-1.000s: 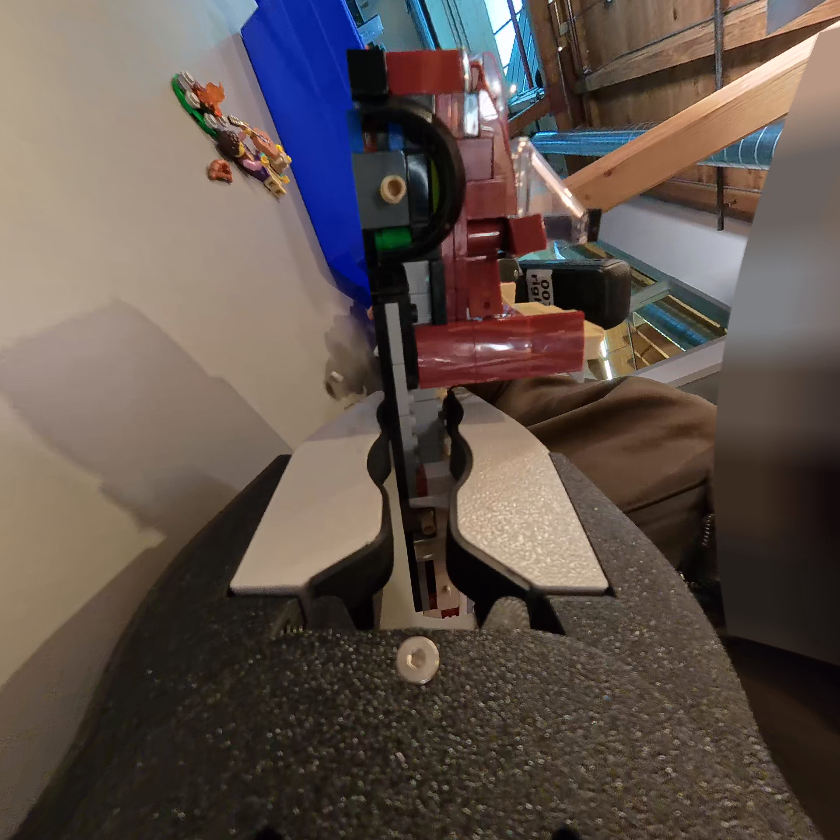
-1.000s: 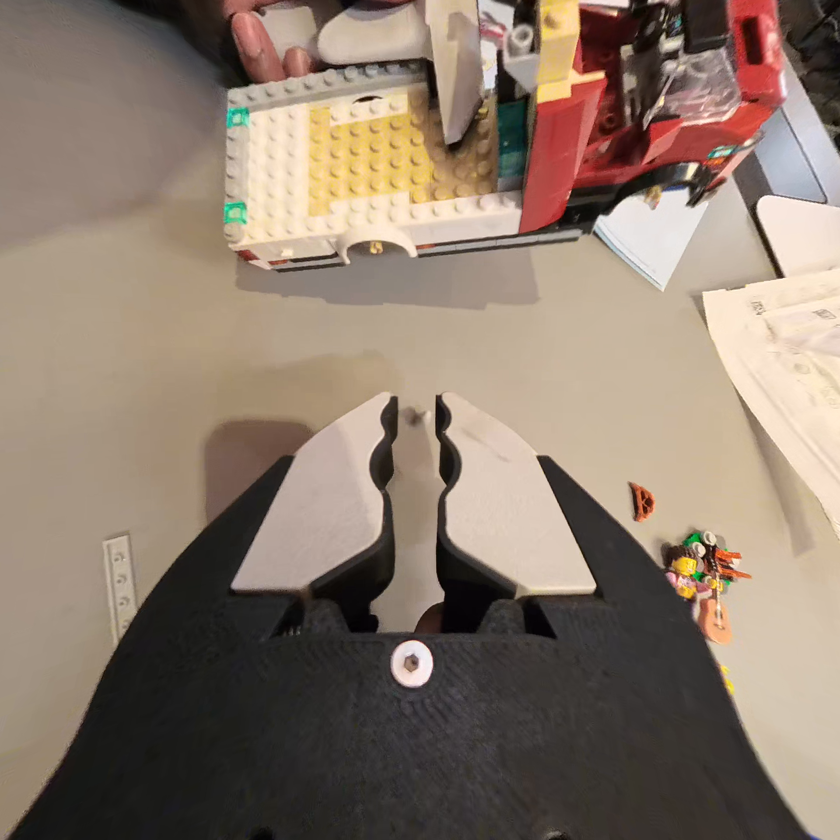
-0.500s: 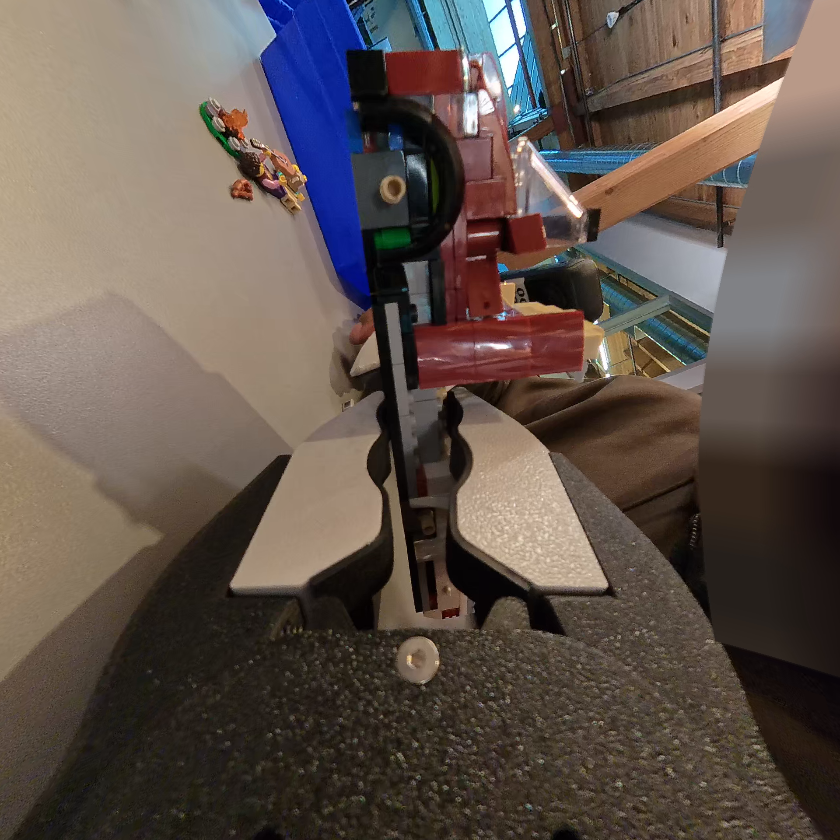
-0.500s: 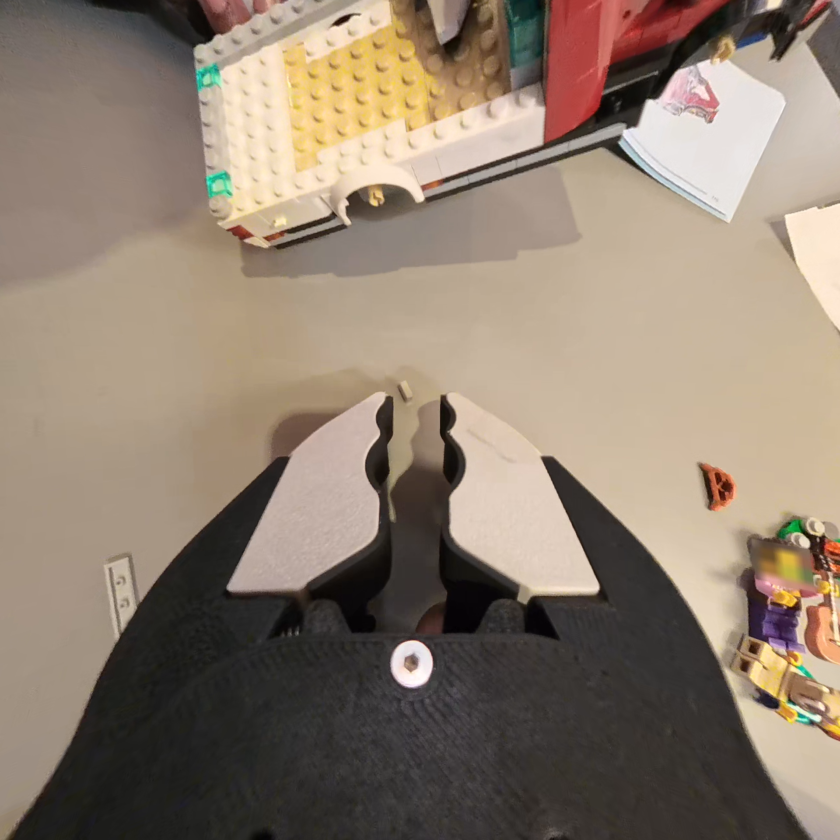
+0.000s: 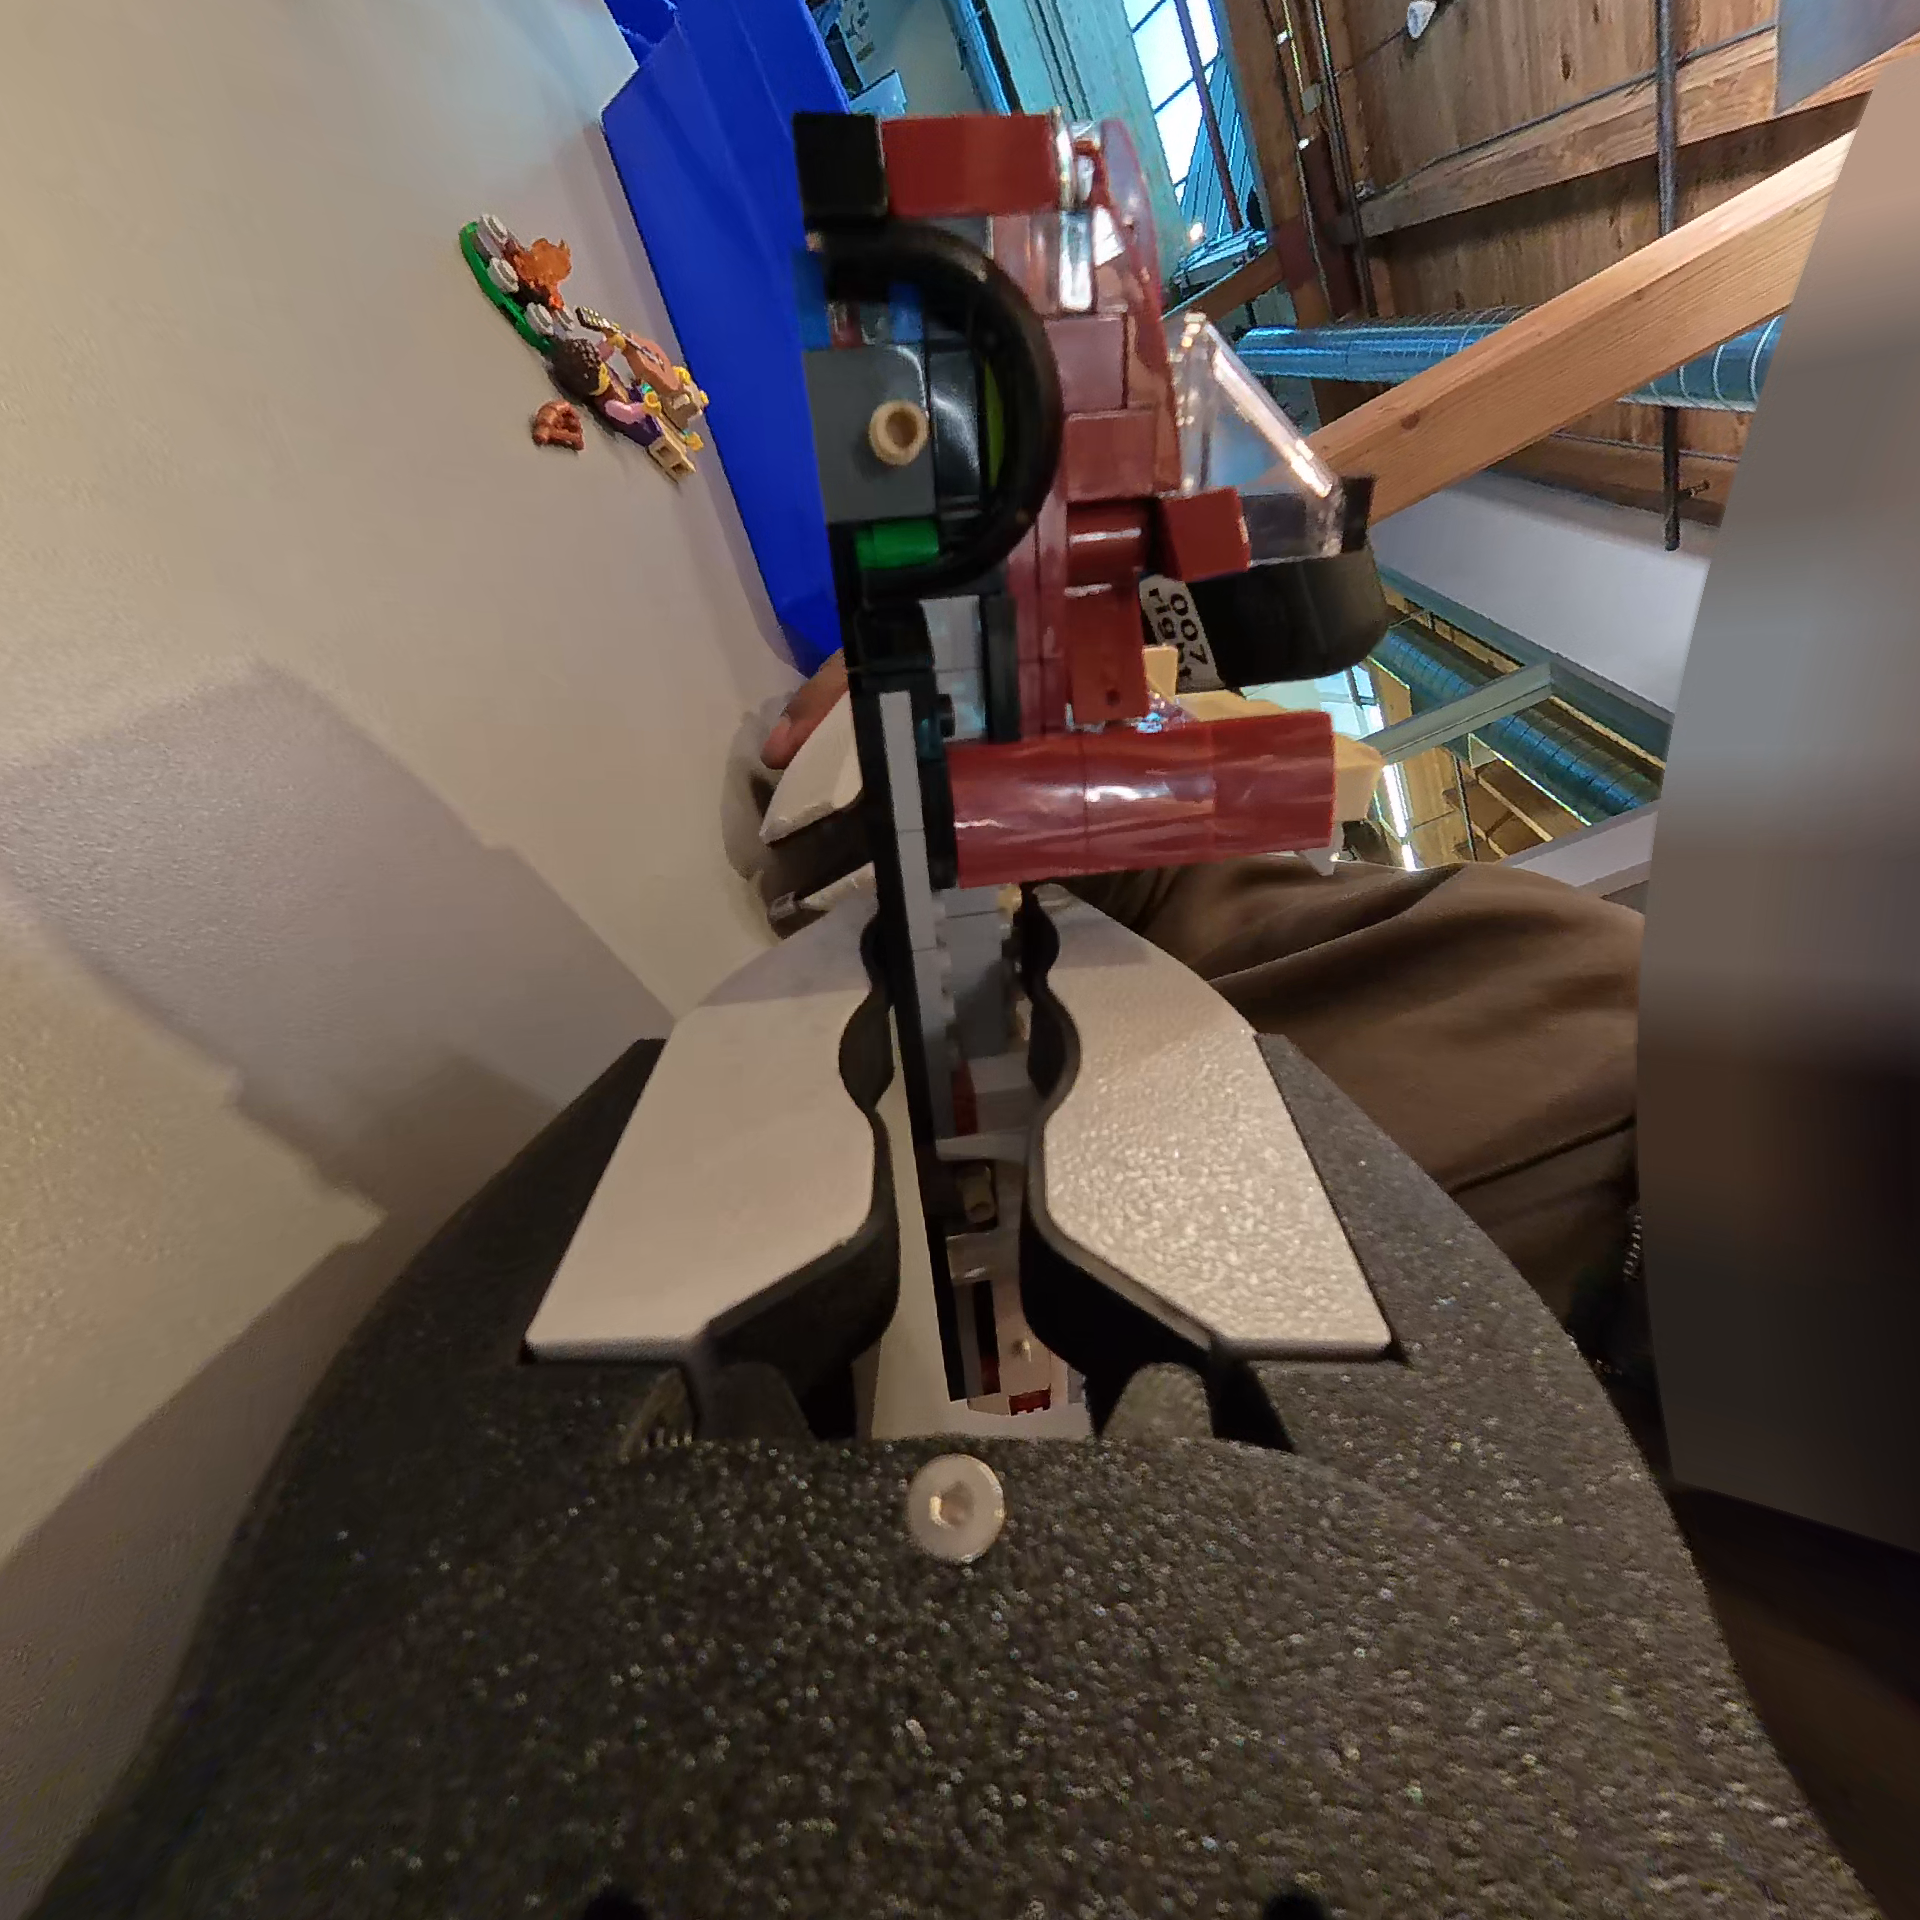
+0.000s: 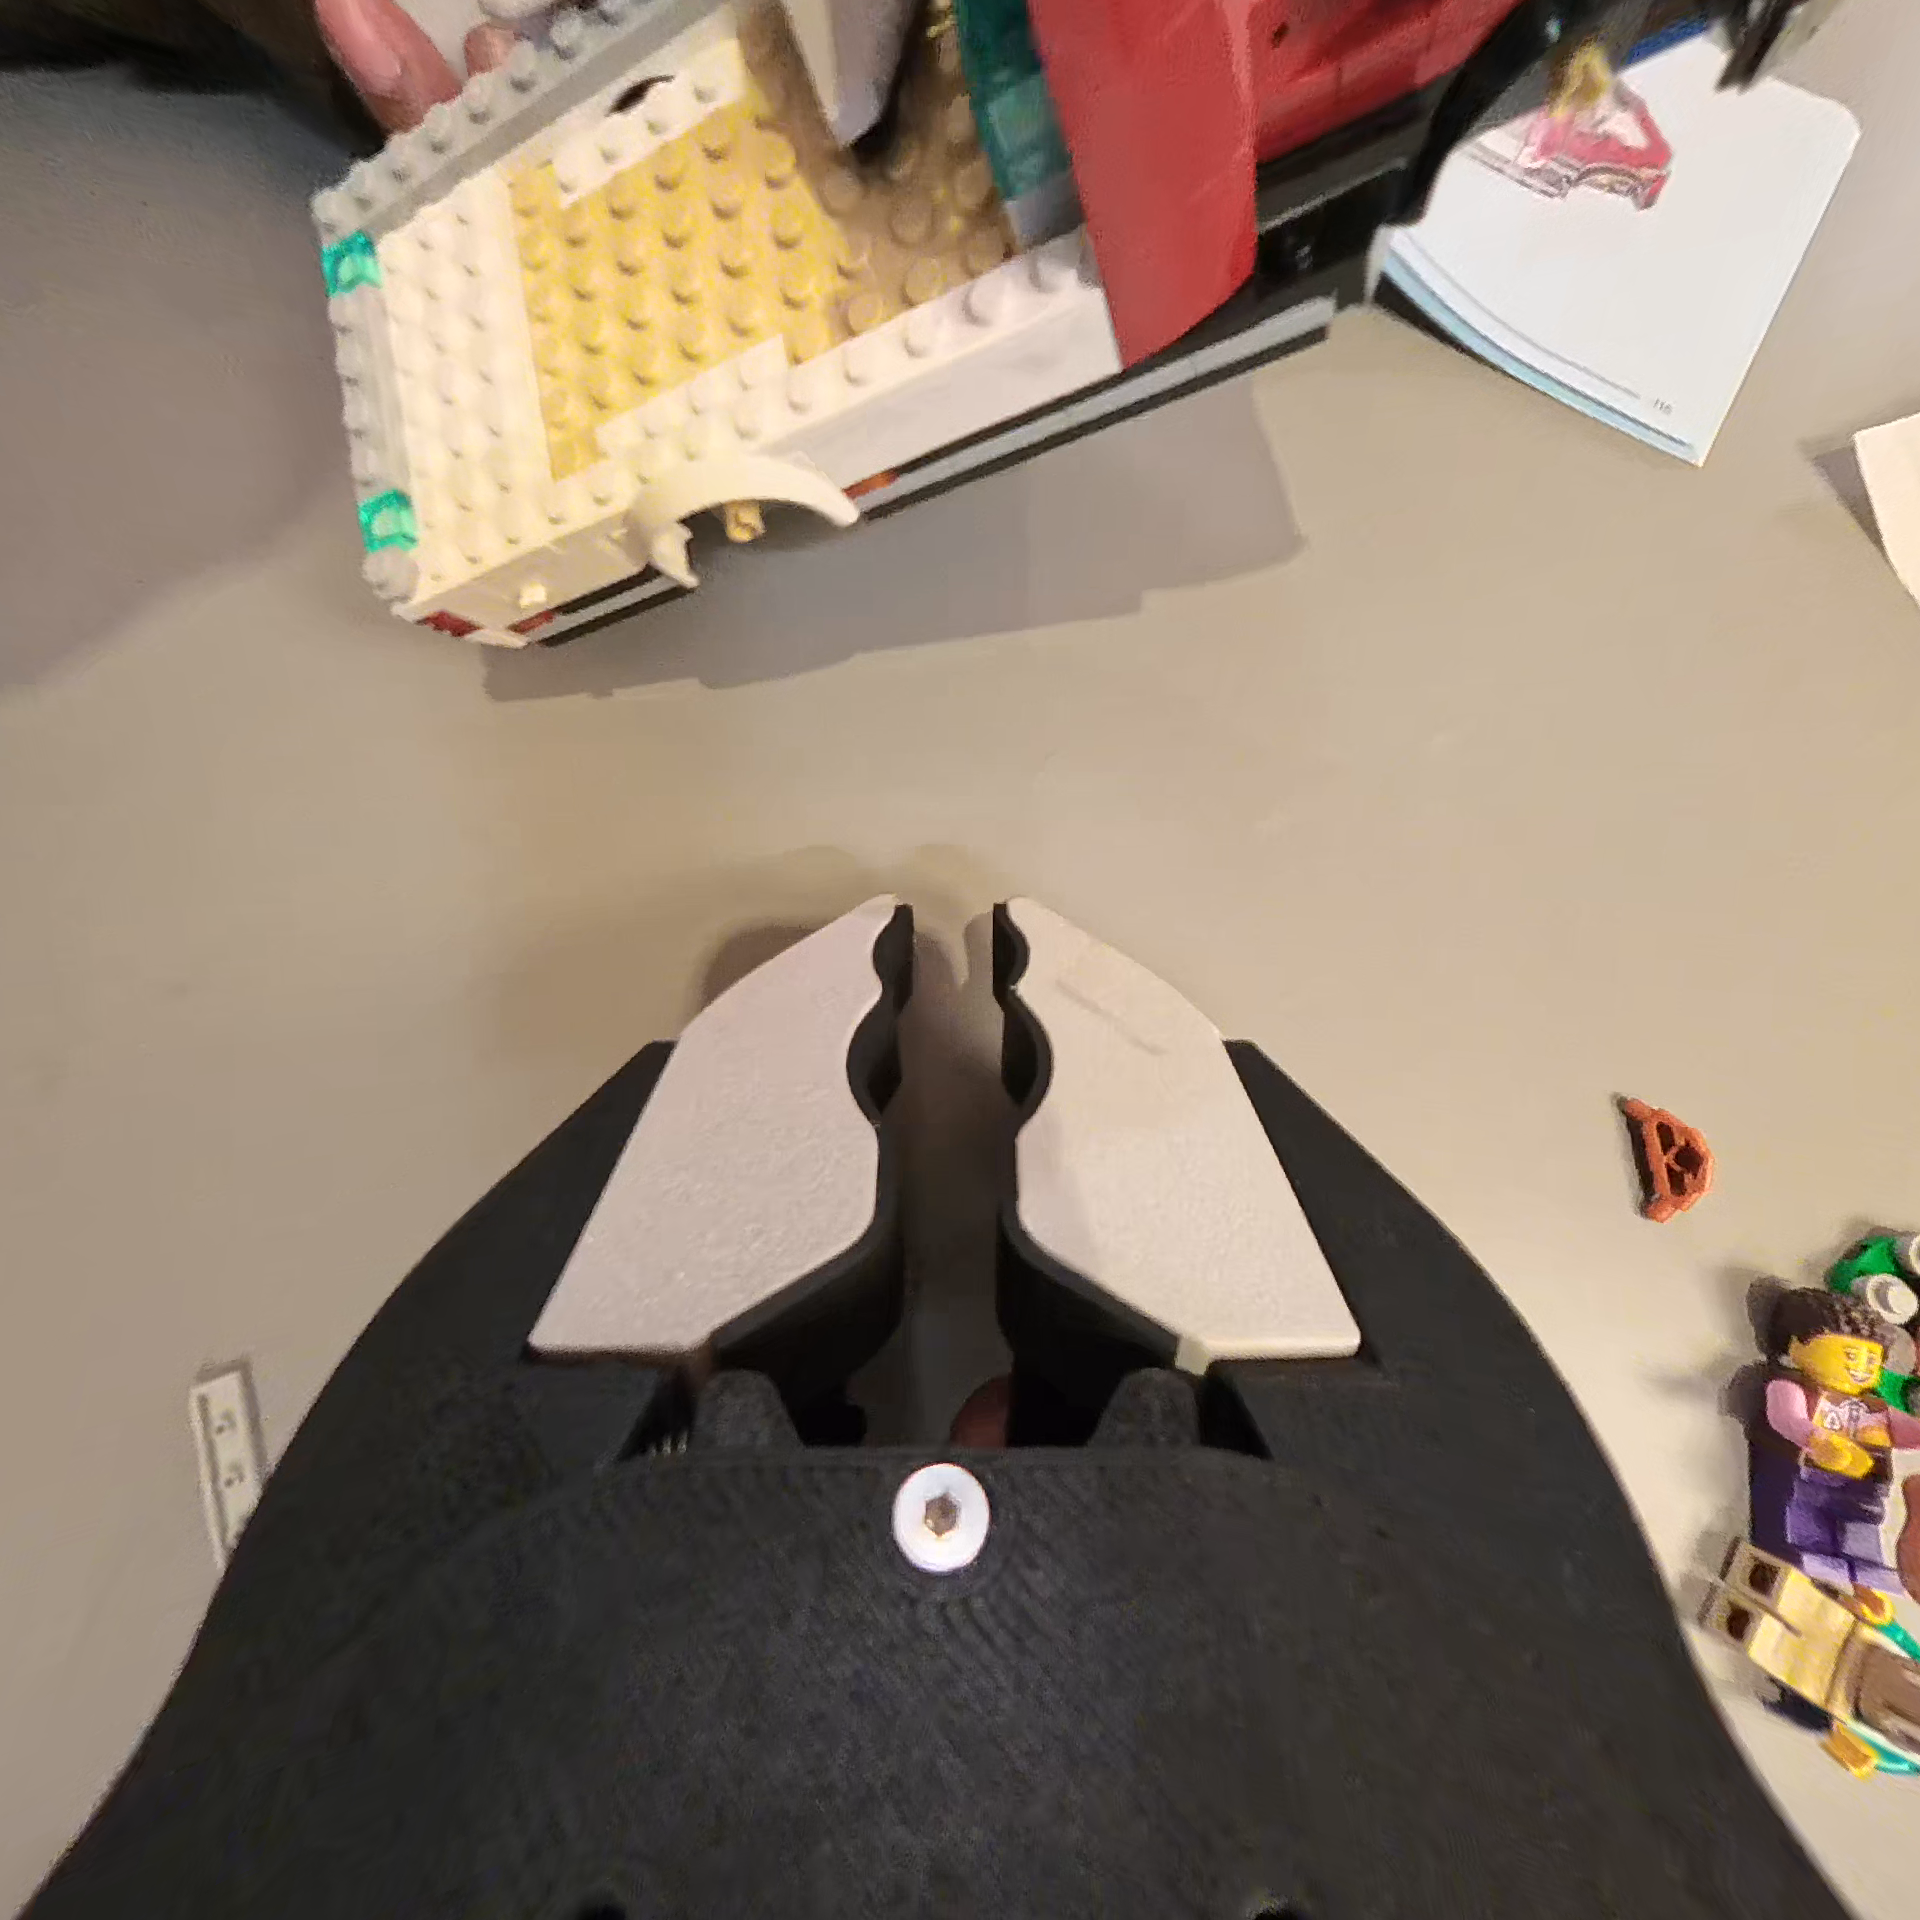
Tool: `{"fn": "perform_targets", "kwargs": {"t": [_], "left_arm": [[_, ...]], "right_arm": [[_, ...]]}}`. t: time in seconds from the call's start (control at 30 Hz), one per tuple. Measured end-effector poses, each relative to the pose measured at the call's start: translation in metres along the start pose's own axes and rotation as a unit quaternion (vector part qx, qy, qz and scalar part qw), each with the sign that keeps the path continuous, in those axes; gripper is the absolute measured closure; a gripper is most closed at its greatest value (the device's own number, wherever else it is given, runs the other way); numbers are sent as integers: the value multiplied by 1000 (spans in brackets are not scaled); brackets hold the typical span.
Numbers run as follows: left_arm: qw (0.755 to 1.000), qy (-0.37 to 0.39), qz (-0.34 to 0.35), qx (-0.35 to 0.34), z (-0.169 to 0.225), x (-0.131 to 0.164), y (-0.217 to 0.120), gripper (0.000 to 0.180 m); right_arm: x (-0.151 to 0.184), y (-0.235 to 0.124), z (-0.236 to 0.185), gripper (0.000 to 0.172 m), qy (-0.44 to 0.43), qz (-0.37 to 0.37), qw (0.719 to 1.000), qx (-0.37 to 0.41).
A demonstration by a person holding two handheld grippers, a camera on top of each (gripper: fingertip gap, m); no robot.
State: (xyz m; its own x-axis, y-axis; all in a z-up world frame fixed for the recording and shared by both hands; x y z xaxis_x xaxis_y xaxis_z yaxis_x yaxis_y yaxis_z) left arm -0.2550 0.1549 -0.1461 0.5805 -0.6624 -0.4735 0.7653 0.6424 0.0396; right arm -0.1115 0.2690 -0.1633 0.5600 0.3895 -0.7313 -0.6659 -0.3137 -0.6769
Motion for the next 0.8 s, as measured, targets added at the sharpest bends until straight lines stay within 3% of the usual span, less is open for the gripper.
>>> {"fn": "perform_targets", "kwargs": {"t": [0.27,0.43,0.8], "left_arm": [[1000,1,-1,-1,0,1,0,158],[1000,1,-1,-1,0,1,0,158],[1000,-12,6,-5,0,2,0,158]], "right_arm": [[0,3,13,159,66,-8,998,11],[1,6,19,169,95,-23,995,25],[2,2,9,155,66,-14,998,20]]}}
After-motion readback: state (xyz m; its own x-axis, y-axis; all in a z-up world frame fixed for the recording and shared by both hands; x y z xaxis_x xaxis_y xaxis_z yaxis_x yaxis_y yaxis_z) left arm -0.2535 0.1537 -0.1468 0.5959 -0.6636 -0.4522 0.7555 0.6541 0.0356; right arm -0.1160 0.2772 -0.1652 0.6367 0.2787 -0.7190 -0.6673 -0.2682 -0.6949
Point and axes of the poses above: each gripper's, where its closed fingertips meet, y out along the fingers, x out of its underside, z = x × y across the jaws, the point moved 7 cm from there along -y, back along the fingers, and after that the axes turned 5 degrees about x, right-handed, at the moved point
